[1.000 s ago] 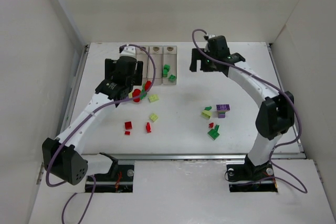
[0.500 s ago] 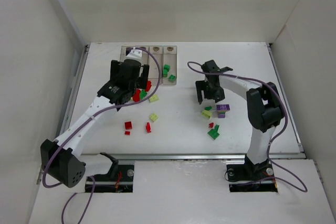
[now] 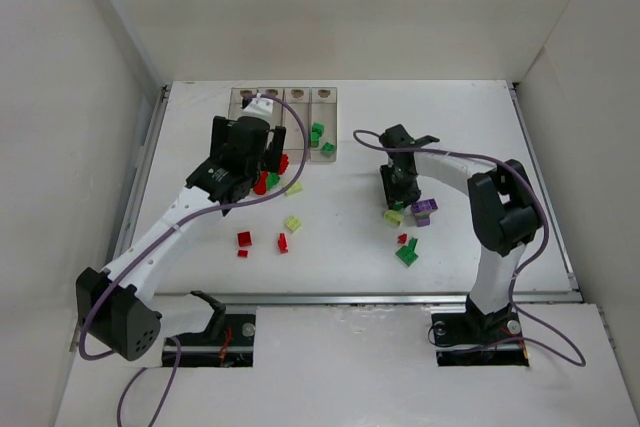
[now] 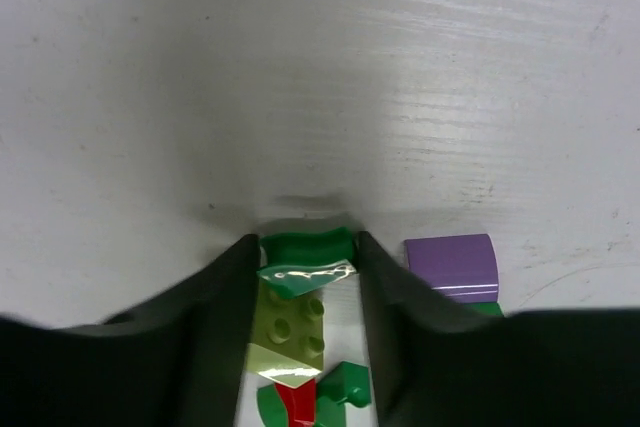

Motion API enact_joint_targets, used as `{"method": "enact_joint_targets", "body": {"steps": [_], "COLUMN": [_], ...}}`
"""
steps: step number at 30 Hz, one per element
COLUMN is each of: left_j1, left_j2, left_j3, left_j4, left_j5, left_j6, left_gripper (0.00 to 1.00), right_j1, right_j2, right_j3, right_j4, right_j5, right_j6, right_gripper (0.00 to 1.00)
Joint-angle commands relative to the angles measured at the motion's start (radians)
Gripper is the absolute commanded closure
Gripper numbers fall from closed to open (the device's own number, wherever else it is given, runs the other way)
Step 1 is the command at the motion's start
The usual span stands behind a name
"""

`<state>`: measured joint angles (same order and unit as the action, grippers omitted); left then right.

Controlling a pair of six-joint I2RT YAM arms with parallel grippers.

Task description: Sort the legos into containers by color

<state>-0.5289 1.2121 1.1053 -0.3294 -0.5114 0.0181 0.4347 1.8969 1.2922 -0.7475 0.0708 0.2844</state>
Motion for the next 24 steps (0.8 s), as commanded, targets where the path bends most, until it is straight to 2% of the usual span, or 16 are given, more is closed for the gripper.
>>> {"method": "enact_joint_targets", "body": {"steps": [1,3,4,11,15,18,24], "left_j1": [-0.005,-0.005,-0.005,-0.005,-0.005,-0.005,-0.005], "left_j2": [-0.042,-0.042,-0.042,-0.042,-0.06,-0.072,-0.108], "left_j3": [-0.015,-0.015,-0.015,-0.048,-0.136,-0.188,-0.303], "left_j4": [0.038,0.038,0.038,0.029,0.065,0.075,0.145], "left_j5": [-0.026,-0.026,-0.026,-0.035,-0.081,-0.11,-0.11], "left_j6": [0.008,0.008,0.008,-0.013,-0.014,0.006,0.118], "left_gripper": [0.0,0.0,0.0,0.0,0.0,0.0,0.0], "right_j1": [0.01,0.01,0.01,0.045,0.087,0.087,0.087], "right_j2": [-0.022,-0.022,-0.031,-0.094,-0.049,0.048,0.324], "right_j3": [-0.01,-0.01,-0.01,0.102,0.267,0.472,0.784], "right_j4": [0.017,0.008,0.008,0.088,0.219,0.319,0.329], "right_j5": [-0.012,-0.012,-0.012,-0.069,-0.107,-0.164,-0.195], "right_j6": [0.018,0.018,0.018,-0.01,-0.01,0.002,-0.008], "right_gripper": [0.61,0.69,0.75,0.99,1.0,1.0,0.84]}}
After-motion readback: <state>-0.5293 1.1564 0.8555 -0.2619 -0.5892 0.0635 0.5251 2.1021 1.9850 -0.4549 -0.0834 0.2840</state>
